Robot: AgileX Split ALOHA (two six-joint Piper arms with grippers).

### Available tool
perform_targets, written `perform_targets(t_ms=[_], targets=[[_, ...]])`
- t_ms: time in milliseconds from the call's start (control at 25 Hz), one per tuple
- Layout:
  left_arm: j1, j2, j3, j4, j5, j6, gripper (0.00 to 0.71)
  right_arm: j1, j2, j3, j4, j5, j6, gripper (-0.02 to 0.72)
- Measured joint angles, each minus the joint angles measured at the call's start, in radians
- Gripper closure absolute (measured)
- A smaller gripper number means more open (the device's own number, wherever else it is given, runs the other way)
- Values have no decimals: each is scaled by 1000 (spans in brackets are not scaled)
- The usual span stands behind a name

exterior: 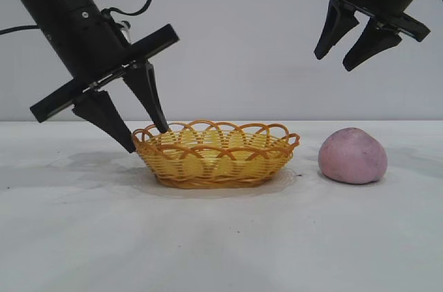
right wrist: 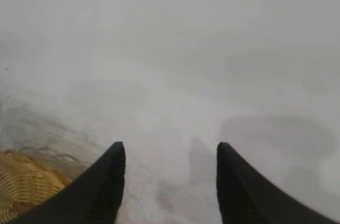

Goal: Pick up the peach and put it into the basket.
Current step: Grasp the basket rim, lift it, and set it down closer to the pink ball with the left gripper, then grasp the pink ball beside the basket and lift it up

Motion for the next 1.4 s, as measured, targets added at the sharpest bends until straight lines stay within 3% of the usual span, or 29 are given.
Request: perform_targets(t_ms=[440, 600, 760, 960, 1240, 1400], targets=[[0, -12, -248, 431, 328, -126, 463, 0, 0, 0, 0, 0, 0, 332], [0, -12, -293, 640, 406, -162, 463, 0, 0, 0, 0, 0, 0, 332], [4, -12, -299, 801, 416, -172, 463, 0, 0, 0, 0, 0, 0, 332], [59, -12, -299, 797, 402, -137, 463, 0, 0, 0, 0, 0, 0, 332], [212, -12, -299, 776, 414, -126, 185, 0, 0, 0, 0, 0, 0, 332], [266, -24, -299, 754, 417, -128, 181, 0, 0, 0, 0, 0, 0, 332]])
